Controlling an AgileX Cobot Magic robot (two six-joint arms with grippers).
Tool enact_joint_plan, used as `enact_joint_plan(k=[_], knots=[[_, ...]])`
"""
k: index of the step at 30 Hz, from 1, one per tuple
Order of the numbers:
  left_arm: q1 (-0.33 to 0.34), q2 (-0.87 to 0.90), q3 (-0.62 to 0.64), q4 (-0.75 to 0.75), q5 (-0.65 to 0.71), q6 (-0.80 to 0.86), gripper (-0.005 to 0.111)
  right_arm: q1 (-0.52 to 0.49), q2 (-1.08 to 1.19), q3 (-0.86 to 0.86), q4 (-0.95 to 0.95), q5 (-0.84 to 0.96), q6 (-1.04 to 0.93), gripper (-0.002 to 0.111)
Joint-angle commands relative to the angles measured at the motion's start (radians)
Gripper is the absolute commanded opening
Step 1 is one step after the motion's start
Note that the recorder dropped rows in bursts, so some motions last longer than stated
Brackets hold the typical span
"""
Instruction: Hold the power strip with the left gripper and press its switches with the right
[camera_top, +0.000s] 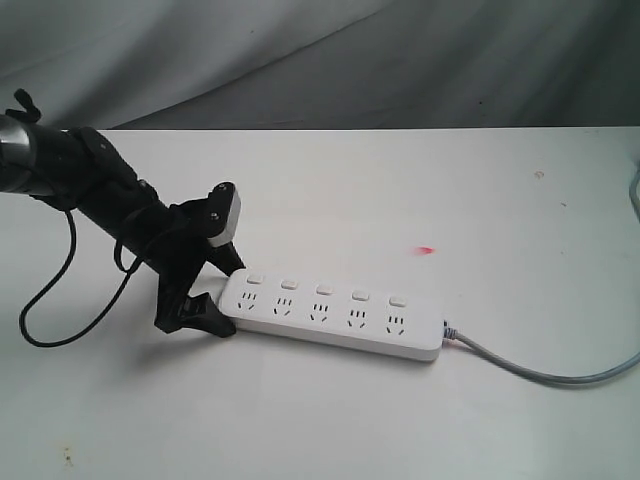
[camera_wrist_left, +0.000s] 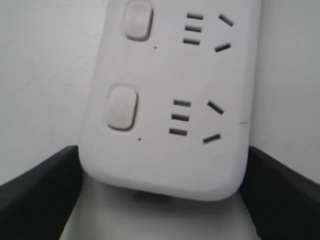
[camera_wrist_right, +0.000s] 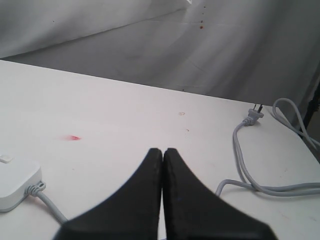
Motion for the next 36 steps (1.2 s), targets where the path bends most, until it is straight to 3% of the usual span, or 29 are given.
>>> enact_joint_plan(k=[1, 31, 36], knots=[[0.021, 0.006, -0.002, -0.023, 0.003, 0.000, 0.080, -0.007, -0.006, 0.004, -0.008, 0.003, 0.000, 0.000], [0.011, 0.006, 0.002, -0.062, 0.007, 0.053, 0.080, -0.007, -0.006, 0.004, -0.008, 0.003, 0.000, 0.000], [0.011, 0.008, 0.002, -0.059, 0.015, 0.053, 0.069, -0.007, -0.006, 0.004, -0.008, 0.003, 0.000, 0.000]])
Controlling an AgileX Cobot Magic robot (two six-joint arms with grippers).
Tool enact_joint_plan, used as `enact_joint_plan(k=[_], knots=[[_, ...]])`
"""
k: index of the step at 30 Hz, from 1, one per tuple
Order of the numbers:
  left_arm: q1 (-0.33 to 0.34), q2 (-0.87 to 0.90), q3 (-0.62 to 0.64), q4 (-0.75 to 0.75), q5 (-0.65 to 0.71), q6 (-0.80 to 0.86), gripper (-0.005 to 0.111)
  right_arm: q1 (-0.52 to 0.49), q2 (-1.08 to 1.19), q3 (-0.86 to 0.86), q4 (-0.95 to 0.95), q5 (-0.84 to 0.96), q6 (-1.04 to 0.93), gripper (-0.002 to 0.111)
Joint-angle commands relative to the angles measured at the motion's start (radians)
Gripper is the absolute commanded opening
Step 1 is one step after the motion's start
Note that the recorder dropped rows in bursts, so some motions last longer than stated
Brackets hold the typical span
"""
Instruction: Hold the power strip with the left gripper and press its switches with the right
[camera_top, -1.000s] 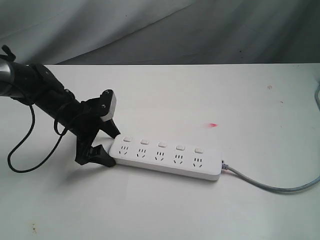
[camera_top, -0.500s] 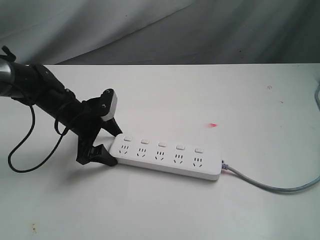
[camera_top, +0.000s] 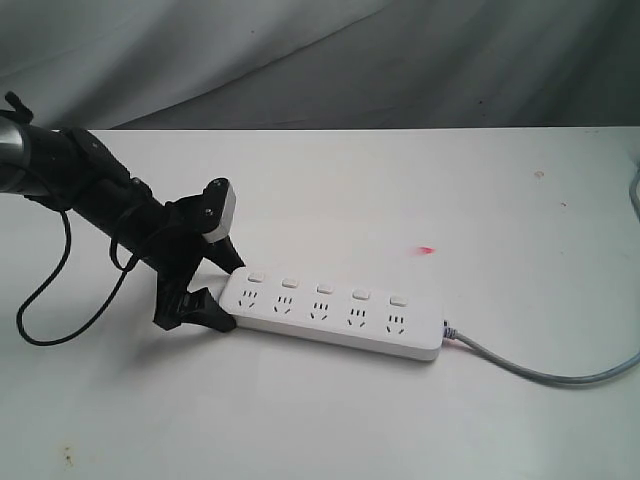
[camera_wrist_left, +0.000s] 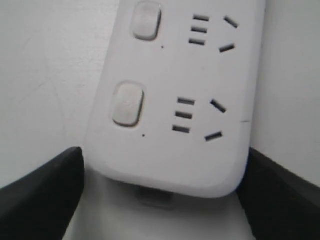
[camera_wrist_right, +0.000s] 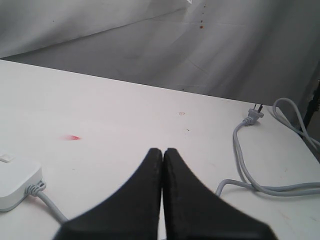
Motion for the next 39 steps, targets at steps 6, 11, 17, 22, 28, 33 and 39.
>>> enact_joint_plan(k=[6, 11, 17, 22, 28, 33, 39], knots=[[-0.006, 0.017, 0.002, -0.012, 0.008, 0.006, 0.066, -0.007, -0.006, 0.004, -0.008, 0.003, 0.000, 0.000], [-0.006, 0.019, 0.002, -0.012, 0.004, 0.006, 0.066, -0.007, -0.006, 0.004, -0.008, 0.003, 0.000, 0.000], [-0.006, 0.019, 0.002, -0.012, 0.004, 0.006, 0.066, -0.007, -0.006, 0.004, -0.008, 0.003, 0.000, 0.000], [-0.006, 0.019, 0.002, -0.012, 0.004, 0.006, 0.066, -0.007, -0.006, 0.004, -0.008, 0.003, 0.000, 0.000], [-0.006, 0.019, 0.002, -0.012, 0.004, 0.006, 0.066, -0.007, -0.006, 0.004, -0.008, 0.003, 0.000, 0.000], [-0.006, 0.019, 0.002, -0.012, 0.004, 0.006, 0.066, -0.007, -0.006, 0.004, -0.008, 0.003, 0.000, 0.000], [-0.006, 0.019, 0.002, -0.012, 0.004, 0.010, 0.066, -0.007, -0.006, 0.004, -0.008, 0.003, 0.000, 0.000]])
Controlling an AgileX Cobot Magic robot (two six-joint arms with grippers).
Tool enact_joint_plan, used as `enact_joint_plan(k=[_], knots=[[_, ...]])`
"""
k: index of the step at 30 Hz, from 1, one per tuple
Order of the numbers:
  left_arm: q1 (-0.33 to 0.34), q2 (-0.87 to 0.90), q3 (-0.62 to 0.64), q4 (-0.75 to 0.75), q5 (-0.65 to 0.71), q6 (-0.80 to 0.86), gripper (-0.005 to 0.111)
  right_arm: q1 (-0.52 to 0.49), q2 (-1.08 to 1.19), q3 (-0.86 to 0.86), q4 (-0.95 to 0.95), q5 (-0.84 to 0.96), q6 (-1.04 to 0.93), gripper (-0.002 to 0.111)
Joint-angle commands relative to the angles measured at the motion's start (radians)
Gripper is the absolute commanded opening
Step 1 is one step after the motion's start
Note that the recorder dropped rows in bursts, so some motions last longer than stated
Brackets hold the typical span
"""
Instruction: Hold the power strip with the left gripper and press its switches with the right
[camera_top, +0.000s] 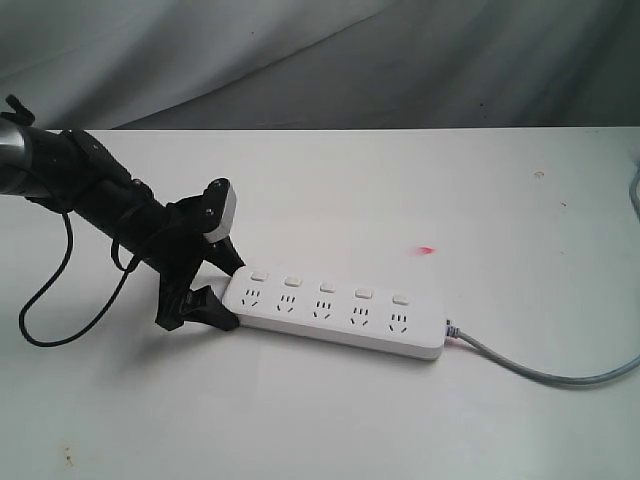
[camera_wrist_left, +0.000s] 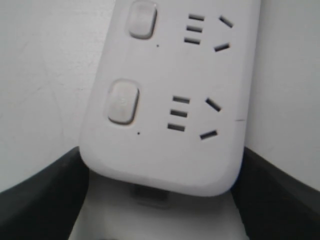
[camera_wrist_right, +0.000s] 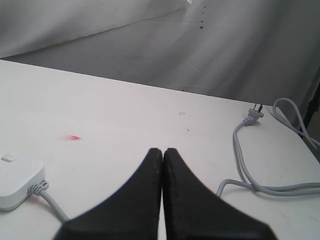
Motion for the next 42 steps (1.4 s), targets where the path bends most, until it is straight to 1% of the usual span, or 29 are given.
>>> enact_joint_plan(k=[1, 35, 38, 40, 42], knots=[[-0.006, 0.009, 0.002, 0.007, -0.002, 0.004, 0.066, -0.007, -0.006, 0.004, -0.008, 0.003, 0.000, 0.000], [-0.006, 0.009, 0.002, 0.007, -0.002, 0.004, 0.066, -0.007, -0.006, 0.004, -0.008, 0.003, 0.000, 0.000], [-0.006, 0.009, 0.002, 0.007, -0.002, 0.002, 0.066, -0.007, -0.006, -0.006, -0.010, 0.069, 0.000, 0.000], [-0.006, 0.009, 0.002, 0.007, -0.002, 0.002, 0.066, -0.007, -0.006, -0.064, -0.010, 0.168, 0.000, 0.000], [-0.006, 0.009, 0.002, 0.007, -0.002, 0.002, 0.066, -0.007, -0.006, -0.128, -0.010, 0.220, -0.005, 0.000]])
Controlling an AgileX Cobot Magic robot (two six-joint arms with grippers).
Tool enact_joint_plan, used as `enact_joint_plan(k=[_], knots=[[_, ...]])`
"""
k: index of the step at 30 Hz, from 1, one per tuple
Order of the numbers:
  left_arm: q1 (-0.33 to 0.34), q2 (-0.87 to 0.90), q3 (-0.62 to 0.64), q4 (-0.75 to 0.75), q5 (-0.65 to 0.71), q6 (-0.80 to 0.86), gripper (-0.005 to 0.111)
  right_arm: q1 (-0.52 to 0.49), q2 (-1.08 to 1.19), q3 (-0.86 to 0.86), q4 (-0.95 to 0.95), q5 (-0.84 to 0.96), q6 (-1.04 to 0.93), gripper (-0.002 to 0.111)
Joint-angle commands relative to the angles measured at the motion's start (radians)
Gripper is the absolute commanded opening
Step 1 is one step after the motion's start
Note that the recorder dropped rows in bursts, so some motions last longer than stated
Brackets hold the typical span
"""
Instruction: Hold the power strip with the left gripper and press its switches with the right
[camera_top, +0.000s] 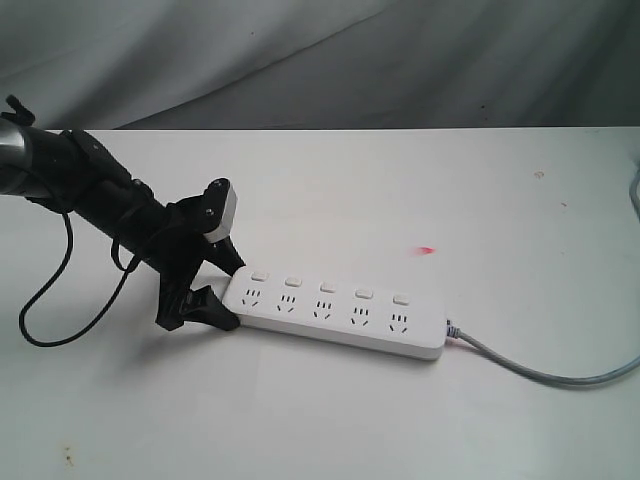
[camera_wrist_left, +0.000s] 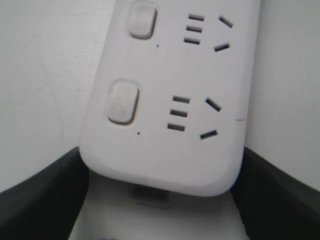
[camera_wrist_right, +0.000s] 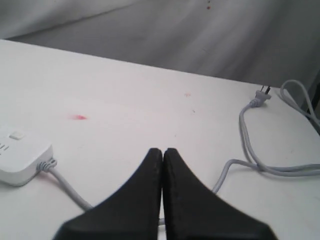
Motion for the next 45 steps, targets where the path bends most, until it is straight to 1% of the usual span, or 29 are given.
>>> enact_joint_plan(k=[1, 6, 10, 16, 22, 24, 28, 32, 36, 38, 42, 43, 44, 45], knots=[[-0.006, 0.007, 0.002, 0.009, -0.002, -0.002, 0.066, -0.007, -0.006, -0.143, -0.010, 0.123, -0.005, 0.000], [-0.006, 0.007, 0.002, 0.009, -0.002, -0.002, 0.066, -0.007, 0.066, -0.332, -0.028, 0.241, -0.005, 0.000], [-0.006, 0.007, 0.002, 0.009, -0.002, -0.001, 0.066, -0.007, 0.252, -0.477, -0.035, 0.347, -0.003, 0.000], [-0.006, 0.007, 0.002, 0.009, -0.002, -0.001, 0.066, -0.006, 0.482, -0.615, -0.044, 0.340, -0.001, 0.000], [-0.006, 0.007, 0.002, 0.009, -0.002, -0.001, 0.066, 0.004, 0.593, -0.672, -0.046, 0.322, 0.009, 0.000], [-0.006, 0.007, 0.002, 0.009, -0.002, -0.001, 0.066, 0.041, 0.610, -0.672, -0.052, 0.324, 0.030, 0.000], [-0.006, 0.007, 0.002, 0.009, -0.002, -0.001, 0.066, 0.152, 0.651, -0.673, -0.052, 0.351, 0.071, 0.000], [-0.006, 0.007, 0.002, 0.009, -0.002, -0.001, 0.066, 0.268, 0.723, -0.676, -0.052, 0.381, 0.049, 0.000], [-0.006, 0.007, 0.002, 0.009, -0.002, -0.001, 0.066, 0.392, 0.851, -0.694, 0.008, 0.446, -0.015, 0.000], [-0.006, 0.007, 0.002, 0.009, -0.002, -0.001, 0.066, 0.453, 0.933, -0.737, 0.010, 0.461, -0.049, 0.000], [-0.006, 0.007, 0.002, 0.009, -0.002, -0.001, 0.066, 0.515, 1.076, -0.879, 0.010, 0.461, -0.132, 0.000], [-0.006, 0.007, 0.002, 0.009, -0.002, -0.001, 0.066, 0.532, 1.158, -0.968, 0.010, 0.472, -0.171, 0.000], [-0.006, 0.007, 0.002, 0.009, -0.002, -0.001, 0.066, 0.532, 1.199, -1.003, 0.010, 0.481, -0.193, 0.000], [-0.006, 0.007, 0.002, 0.009, -0.002, -0.001, 0.066, 0.532, 1.284, -1.086, 0.049, 0.508, -0.288, 0.000]])
